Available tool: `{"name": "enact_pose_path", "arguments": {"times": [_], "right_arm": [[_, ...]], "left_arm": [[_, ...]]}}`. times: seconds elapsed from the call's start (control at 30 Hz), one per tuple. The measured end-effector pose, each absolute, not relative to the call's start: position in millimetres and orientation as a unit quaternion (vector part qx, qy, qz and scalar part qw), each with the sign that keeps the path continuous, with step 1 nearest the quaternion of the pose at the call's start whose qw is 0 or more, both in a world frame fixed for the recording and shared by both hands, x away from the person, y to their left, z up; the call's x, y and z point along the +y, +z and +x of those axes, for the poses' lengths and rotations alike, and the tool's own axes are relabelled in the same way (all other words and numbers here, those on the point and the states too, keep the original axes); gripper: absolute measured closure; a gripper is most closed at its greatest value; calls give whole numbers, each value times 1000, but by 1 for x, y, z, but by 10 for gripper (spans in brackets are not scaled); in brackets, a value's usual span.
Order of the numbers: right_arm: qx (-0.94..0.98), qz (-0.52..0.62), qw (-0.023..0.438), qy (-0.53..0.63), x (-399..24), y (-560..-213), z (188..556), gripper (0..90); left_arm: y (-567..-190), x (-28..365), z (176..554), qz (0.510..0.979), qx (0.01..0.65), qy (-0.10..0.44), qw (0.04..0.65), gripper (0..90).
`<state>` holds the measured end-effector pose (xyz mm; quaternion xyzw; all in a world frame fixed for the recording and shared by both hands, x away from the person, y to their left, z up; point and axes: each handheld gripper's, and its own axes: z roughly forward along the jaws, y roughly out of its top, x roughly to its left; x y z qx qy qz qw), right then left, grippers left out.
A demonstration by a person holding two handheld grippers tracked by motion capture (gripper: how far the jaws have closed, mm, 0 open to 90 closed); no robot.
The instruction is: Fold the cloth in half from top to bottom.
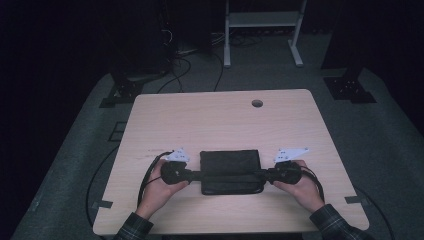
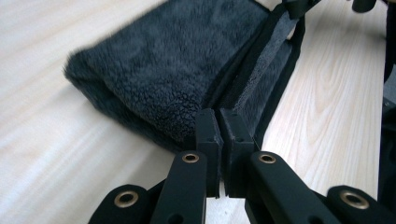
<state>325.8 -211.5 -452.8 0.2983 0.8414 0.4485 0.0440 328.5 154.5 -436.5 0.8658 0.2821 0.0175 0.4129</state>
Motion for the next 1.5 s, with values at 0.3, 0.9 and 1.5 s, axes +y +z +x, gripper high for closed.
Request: {"name": "enact_pose_path", "arguments": {"times": [0.3,0.9,1.5], "right_arm": [[854,293,37,427,-209,-463,325,808],[868,269,26,416,-201,-466,323,872],[830,325,115,438,-228,-462,336,387]], "left_arm": [[-445,151,323,873,274,2,403,822],[-458,133,319,881,267,-11,391,801],[-441,166,325,850,306,80,422,330]]}}
